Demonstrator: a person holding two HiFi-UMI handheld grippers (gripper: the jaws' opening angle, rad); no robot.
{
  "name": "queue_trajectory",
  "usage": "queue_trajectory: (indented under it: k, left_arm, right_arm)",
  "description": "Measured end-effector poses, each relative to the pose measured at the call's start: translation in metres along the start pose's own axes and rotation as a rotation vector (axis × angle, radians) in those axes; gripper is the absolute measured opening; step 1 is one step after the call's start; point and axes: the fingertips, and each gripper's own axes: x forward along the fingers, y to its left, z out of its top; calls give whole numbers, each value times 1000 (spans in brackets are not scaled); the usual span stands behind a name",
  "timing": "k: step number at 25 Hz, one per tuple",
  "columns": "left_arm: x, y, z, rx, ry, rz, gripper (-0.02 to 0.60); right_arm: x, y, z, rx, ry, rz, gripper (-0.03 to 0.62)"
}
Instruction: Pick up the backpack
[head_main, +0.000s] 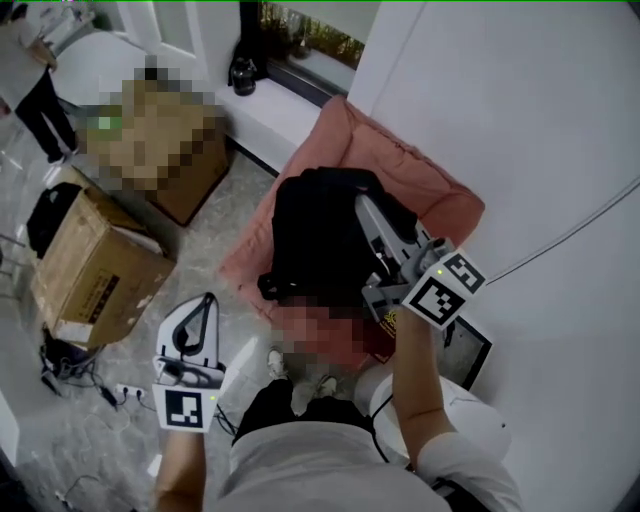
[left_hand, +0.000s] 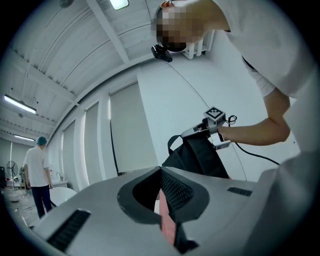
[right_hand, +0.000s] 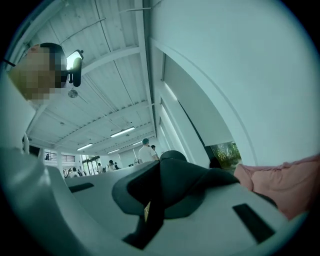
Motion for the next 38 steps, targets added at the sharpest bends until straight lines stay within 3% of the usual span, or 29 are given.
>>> queue_trajectory:
  k: [8,19,33,38]
  left_arm:
    - [-45,5,28,30,-4,85,15]
    - [-78,-10,56,52,-68,135,15]
    - [-88,-33,84,61,-102,141,15]
    - [-90,-34,93,77,-107,150,15]
  right_arm:
    - [-43,52,68,-114,-33,10,32]
    - [-148,87,153,-243,-144,-90,32]
    - [-292,103,181,-302,-203,-322,31]
    - [-332,88,184,-266,-222,-411,31]
